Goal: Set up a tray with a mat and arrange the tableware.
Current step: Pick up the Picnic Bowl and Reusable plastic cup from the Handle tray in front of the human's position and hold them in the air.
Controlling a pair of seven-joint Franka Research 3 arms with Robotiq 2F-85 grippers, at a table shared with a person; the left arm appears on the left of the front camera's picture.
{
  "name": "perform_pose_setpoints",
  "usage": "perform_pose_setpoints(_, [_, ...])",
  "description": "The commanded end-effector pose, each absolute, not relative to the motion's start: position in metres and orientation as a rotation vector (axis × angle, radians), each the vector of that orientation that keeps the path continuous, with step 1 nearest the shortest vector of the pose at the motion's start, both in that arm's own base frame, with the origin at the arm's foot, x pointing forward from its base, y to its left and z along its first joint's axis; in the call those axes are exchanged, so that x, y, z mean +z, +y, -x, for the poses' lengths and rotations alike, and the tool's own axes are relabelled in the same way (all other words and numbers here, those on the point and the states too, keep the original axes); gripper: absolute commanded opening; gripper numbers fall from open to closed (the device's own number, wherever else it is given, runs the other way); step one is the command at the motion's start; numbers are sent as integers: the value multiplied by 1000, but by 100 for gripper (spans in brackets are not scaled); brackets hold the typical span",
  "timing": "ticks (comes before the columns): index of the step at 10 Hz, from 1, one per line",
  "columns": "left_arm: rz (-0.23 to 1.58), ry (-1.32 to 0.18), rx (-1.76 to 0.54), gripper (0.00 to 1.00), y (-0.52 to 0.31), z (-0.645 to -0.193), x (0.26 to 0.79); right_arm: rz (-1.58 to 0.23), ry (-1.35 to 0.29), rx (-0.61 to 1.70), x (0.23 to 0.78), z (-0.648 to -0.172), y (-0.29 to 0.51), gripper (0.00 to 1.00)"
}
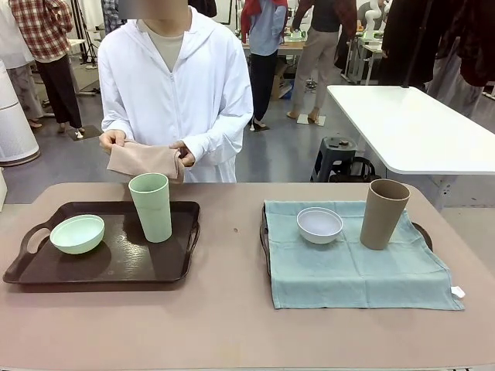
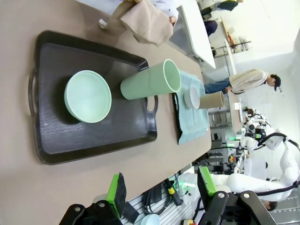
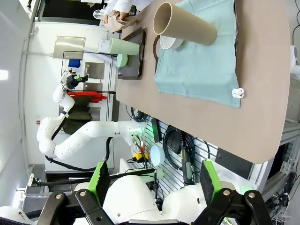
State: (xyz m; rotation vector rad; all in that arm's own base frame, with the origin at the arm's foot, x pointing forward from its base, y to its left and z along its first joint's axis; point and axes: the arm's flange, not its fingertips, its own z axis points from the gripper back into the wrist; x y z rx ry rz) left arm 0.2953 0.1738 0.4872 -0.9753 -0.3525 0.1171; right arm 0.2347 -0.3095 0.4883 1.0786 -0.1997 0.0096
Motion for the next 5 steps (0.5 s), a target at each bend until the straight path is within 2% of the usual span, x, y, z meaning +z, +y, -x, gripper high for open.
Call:
perform_pose_setpoints(1, [978,-361,109,81,175,-295,488,-1082,-202,6,488,-234,-311,100])
perform_pose_setpoints(4, [978,-361,109,81,175,-295,488,-1079,-200,10,488,-235,-310,100])
perform_pose_setpoints(5, [975,-352,117,81,174,-295,487,-1072,-266,53,501,-249,-300,100])
